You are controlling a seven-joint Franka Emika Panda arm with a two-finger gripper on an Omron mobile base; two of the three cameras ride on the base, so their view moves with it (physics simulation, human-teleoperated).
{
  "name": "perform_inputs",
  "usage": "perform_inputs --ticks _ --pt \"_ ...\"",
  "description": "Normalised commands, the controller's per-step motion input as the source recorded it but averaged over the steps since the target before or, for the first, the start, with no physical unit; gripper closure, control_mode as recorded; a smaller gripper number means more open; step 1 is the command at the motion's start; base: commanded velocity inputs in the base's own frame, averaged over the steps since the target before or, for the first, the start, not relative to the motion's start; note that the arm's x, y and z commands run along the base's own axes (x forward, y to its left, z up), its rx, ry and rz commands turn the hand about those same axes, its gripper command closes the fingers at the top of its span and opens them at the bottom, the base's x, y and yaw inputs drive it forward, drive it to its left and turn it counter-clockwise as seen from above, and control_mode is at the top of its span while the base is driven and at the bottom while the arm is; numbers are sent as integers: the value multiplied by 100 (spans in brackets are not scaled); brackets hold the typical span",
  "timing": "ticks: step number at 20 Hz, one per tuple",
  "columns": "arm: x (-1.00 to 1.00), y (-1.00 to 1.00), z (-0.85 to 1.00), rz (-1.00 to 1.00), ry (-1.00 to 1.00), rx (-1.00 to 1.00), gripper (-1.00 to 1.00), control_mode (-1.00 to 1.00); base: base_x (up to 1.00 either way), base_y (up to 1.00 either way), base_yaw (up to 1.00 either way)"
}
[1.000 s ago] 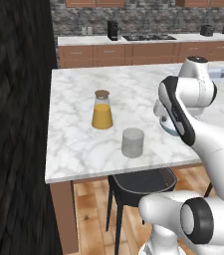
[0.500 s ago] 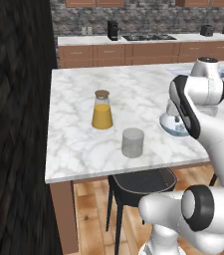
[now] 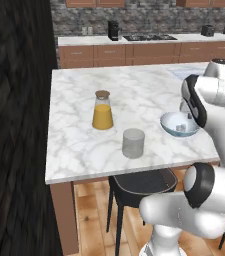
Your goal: There are two ice cubes in the ice bowl. Place both ice cubes in the glass cup.
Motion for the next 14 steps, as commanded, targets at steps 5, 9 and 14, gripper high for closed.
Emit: perform_inputs --ticks 5,9,14 --pt "46 -32 -6 1 -1 0 -100 -100 0 0 0" --pt "42 -7 -21 0 0 -4 -100 -100 0 0 0" --pt "31 -5 -22 0 -1 -3 -100 -100 0 0 0"
